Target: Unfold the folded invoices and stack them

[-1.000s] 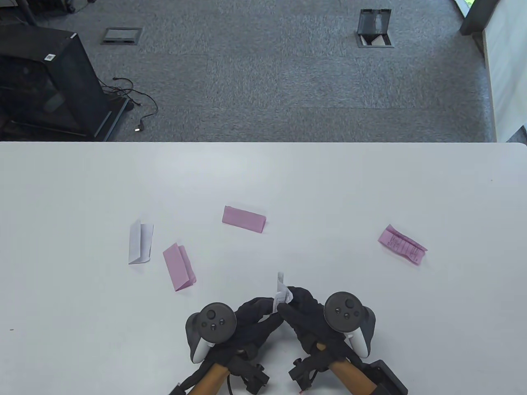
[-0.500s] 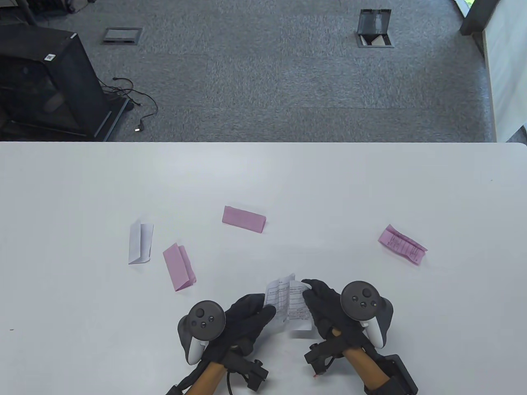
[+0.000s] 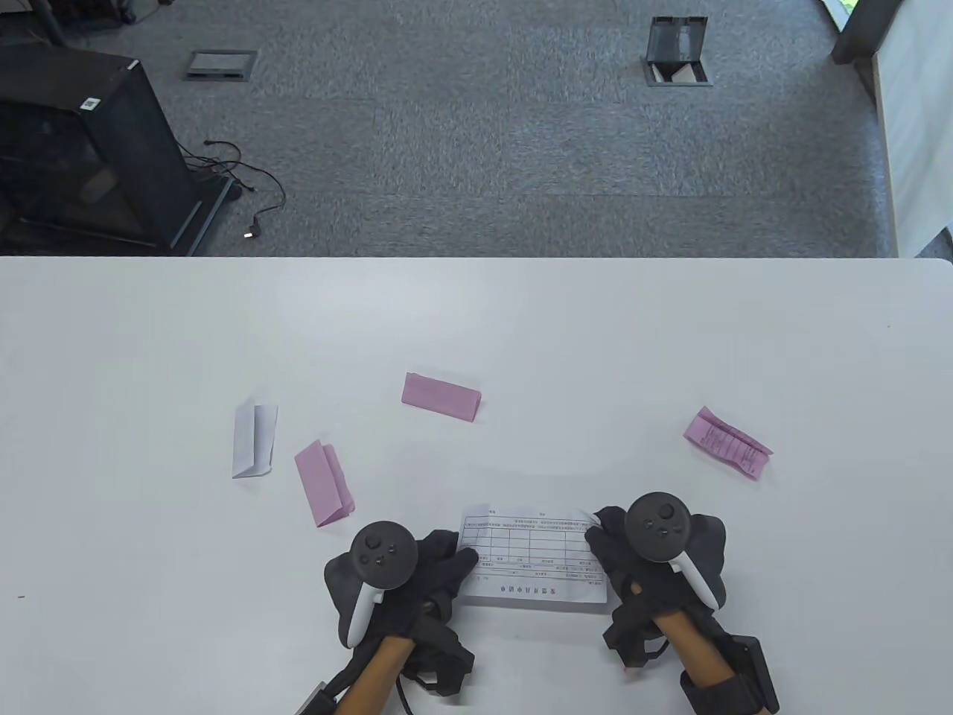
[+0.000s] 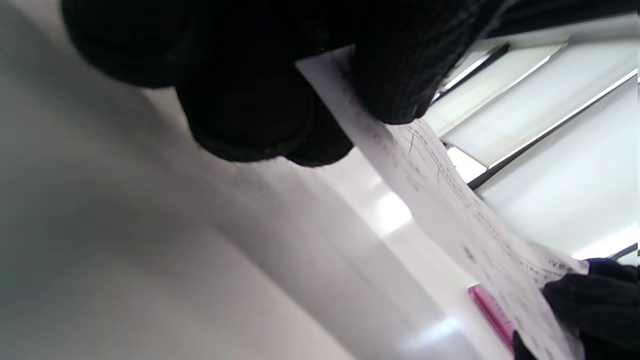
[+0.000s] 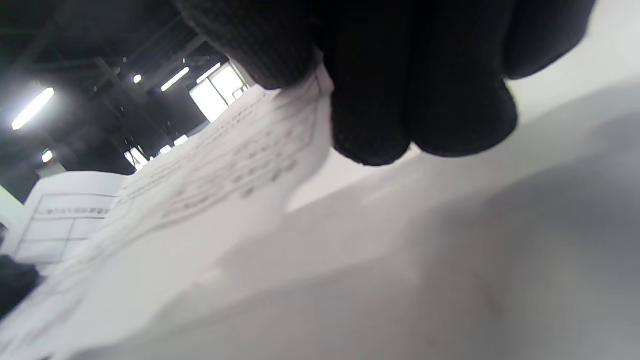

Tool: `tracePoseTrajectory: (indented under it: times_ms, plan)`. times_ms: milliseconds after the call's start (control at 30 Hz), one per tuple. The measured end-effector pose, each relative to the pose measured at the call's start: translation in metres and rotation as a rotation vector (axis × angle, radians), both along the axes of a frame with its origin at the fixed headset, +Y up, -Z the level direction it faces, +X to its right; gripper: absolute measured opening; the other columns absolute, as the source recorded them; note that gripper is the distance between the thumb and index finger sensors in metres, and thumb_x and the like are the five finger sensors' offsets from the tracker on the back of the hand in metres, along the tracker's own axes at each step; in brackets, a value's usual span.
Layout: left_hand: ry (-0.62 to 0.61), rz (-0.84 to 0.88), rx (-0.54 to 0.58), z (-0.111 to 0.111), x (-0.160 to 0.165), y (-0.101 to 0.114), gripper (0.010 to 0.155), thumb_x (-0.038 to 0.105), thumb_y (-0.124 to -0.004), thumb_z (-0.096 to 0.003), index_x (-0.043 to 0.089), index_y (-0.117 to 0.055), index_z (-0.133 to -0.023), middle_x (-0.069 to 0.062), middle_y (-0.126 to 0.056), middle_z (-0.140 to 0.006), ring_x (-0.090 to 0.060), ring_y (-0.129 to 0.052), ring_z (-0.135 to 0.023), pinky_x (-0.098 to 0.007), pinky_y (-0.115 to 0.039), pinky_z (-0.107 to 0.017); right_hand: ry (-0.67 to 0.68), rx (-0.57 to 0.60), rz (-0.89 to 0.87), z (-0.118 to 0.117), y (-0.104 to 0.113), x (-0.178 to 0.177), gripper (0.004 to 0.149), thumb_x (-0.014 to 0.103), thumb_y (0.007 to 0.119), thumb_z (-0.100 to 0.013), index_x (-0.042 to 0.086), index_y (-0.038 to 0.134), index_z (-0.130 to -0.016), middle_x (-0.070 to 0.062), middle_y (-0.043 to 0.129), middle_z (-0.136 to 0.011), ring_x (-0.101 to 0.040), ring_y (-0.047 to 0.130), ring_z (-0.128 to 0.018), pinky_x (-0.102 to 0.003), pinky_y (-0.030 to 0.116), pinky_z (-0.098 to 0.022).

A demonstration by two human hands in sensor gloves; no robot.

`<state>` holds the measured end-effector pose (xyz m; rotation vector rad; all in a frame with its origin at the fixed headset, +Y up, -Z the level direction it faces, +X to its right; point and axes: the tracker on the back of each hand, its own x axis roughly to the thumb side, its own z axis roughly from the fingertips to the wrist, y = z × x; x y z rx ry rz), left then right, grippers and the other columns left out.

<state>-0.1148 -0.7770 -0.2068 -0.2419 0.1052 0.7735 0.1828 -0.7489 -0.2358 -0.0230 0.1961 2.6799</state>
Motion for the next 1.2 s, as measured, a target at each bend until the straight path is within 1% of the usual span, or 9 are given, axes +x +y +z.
tracePoseTrajectory:
  times_ms: [200,400,500,567,667,800,900,1000,1200]
  plan:
    - [-0.103,-0.319,0.003,0.0,0.023,0.005,0.051,0.034,-0.09,-0.0475,0.013,-0.077,-0.092,-0.007,-0.101,-0.061,-0.024,-0.098,-0.042,-0.04,-0.084,-0.033,0.076,-0.023,0.244,0.003,-0.008,-0.018,0.04,0.04,0.075,-0.047,0.014,0.081,-0.077,-0.002,0.099,-0.052,-0.027,0.1,-0.049,-0.051,0.072,-0.056]
    - [-0.174,-0.594,0.011,0.004,0.04,0.006,0.081,0.043,-0.091,-0.0447,0.013,-0.052,-0.109,-0.001,-0.093,-0.068,-0.02,-0.093,-0.049,-0.039,-0.081,-0.041,0.099,-0.007,0.368,0.007,-0.009,-0.029,0.04,0.04,0.075,-0.047,0.014,0.081,-0.077,-0.002,0.099,-0.052,-0.027,0.099,-0.048,-0.051,0.071,-0.056]
    - [-0.189,-0.69,0.036,0.007,0.042,0.008,0.097,0.049,-0.088,-0.0445,0.015,-0.028,-0.113,-0.008,-0.079,-0.089,-0.028,-0.085,-0.068,-0.044,-0.074,-0.055,0.093,-0.005,0.398,0.008,-0.009,-0.03,0.04,0.04,0.075,-0.047,0.014,0.081,-0.077,-0.002,0.099,-0.052,-0.027,0.099,-0.049,-0.051,0.071,-0.056]
    - [-0.223,-0.735,0.051,0.009,0.044,0.008,0.102,0.051,-0.086,-0.046,0.027,-0.012,-0.112,-0.017,-0.049,-0.116,-0.042,-0.063,-0.098,-0.054,-0.06,-0.071,0.093,-0.013,0.413,0.009,-0.008,-0.029,0.04,0.04,0.075,-0.047,0.014,0.081,-0.077,-0.001,0.099,-0.052,-0.027,0.099,-0.049,-0.051,0.071,-0.057]
    - [-0.275,-0.727,0.055,0.008,0.043,0.007,0.09,0.05,-0.084,-0.0483,0.05,-0.017,-0.108,-0.014,-0.027,-0.125,-0.048,-0.039,-0.11,-0.063,-0.046,-0.078,0.084,-0.029,0.405,0.008,-0.008,-0.027,0.04,0.041,0.075,-0.047,0.015,0.081,-0.077,-0.002,0.099,-0.052,-0.027,0.099,-0.049,-0.051,0.071,-0.057]
    - [-0.27,-0.722,0.03,0.007,0.039,0.005,0.068,0.052,-0.082,-0.0483,0.049,-0.049,-0.108,-0.015,-0.038,-0.125,-0.048,-0.042,-0.11,-0.065,-0.046,-0.078,0.075,-0.057,0.426,0.008,-0.002,-0.022,0.044,0.044,0.074,-0.047,0.015,0.079,-0.08,-0.003,0.098,-0.057,-0.029,0.098,-0.053,-0.053,0.069,-0.058]
    - [-0.291,-0.727,-0.01,0.006,0.036,0.003,0.059,0.054,-0.076,-0.05,0.048,-0.056,-0.105,-0.015,-0.041,-0.125,-0.049,-0.041,-0.11,-0.065,-0.046,-0.078,0.022,0.133,0.461,0.016,0.019,-0.018,0.057,0.049,0.072,-0.046,0.016,0.068,-0.093,-0.01,0.09,-0.075,-0.038,0.089,-0.069,-0.06,0.061,-0.063]
    - [-0.301,-0.705,-0.025,0.005,0.035,0.002,0.061,0.055,-0.076,-0.0499,0.047,-0.054,-0.107,-0.016,-0.039,-0.124,-0.049,-0.04,-0.11,-0.065,-0.046,-0.078,0.158,0.292,0.369,0.029,0.03,-0.032,0.061,0.051,0.07,-0.047,0.028,0.057,-0.102,-0.017,0.069,-0.1,-0.046,0.067,-0.091,-0.068,0.049,-0.067]
    - [-0.333,-0.703,-0.042,0.007,0.036,0.0,0.064,0.057,-0.073,-0.0509,0.045,-0.048,-0.109,-0.019,-0.033,-0.125,-0.051,-0.035,-0.11,-0.065,-0.045,-0.078,0.461,0.07,0.418,0.032,-0.008,-0.09,0.062,0.053,0.066,-0.047,0.042,0.048,-0.105,-0.018,0.045,-0.115,-0.052,0.037,-0.104,-0.077,0.032,-0.068]
